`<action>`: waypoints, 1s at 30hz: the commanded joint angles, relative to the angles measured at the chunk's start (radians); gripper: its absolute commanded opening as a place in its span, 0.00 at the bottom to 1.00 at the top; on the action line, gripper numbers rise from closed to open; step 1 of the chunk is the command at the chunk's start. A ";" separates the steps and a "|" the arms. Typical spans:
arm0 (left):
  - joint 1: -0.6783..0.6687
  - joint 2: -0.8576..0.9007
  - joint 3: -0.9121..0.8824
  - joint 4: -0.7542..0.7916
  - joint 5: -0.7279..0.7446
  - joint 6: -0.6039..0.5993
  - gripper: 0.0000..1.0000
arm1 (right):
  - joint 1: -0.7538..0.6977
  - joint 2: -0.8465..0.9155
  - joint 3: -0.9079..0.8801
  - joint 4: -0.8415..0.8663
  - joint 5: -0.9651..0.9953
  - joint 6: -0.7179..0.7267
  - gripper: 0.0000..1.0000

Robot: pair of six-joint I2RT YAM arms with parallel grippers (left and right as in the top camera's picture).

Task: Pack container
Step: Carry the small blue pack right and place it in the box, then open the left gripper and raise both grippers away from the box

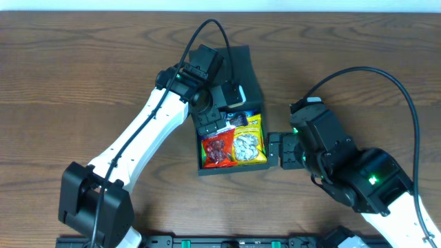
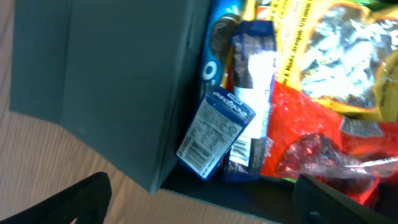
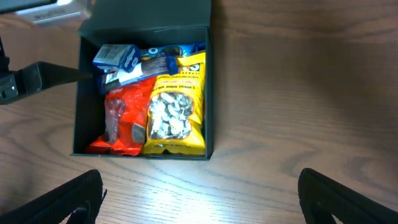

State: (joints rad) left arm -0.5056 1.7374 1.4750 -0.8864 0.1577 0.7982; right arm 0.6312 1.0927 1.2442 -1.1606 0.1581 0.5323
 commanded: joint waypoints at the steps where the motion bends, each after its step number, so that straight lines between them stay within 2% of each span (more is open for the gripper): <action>1: 0.006 -0.004 0.014 0.001 -0.059 -0.149 0.95 | -0.011 0.000 0.016 -0.002 0.018 -0.014 0.99; 5: 0.024 -0.004 0.014 -0.012 -0.103 -0.368 0.95 | -0.011 0.000 0.016 -0.002 0.018 -0.014 0.99; 10: 0.071 -0.005 0.015 -0.058 -0.101 -0.547 0.95 | -0.011 0.000 0.016 -0.002 0.018 -0.014 0.99; 13: 0.110 -0.005 0.015 -0.085 -0.053 -0.641 0.95 | -0.011 0.000 0.016 -0.002 0.018 -0.014 0.99; 17: 0.177 -0.005 0.015 -0.126 0.135 -0.695 0.95 | -0.011 0.000 0.016 -0.002 0.019 -0.014 0.99; 24: 0.294 -0.005 0.015 -0.138 0.509 -0.695 0.95 | -0.011 0.000 0.016 0.004 0.051 -0.014 0.99; 30: 0.358 -0.005 0.015 -0.138 0.541 -0.695 0.95 | -0.011 0.000 0.016 0.004 0.051 -0.014 0.99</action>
State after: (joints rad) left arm -0.1665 1.7374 1.4750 -1.0210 0.6254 0.1154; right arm 0.6312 1.0927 1.2442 -1.1561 0.1864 0.5323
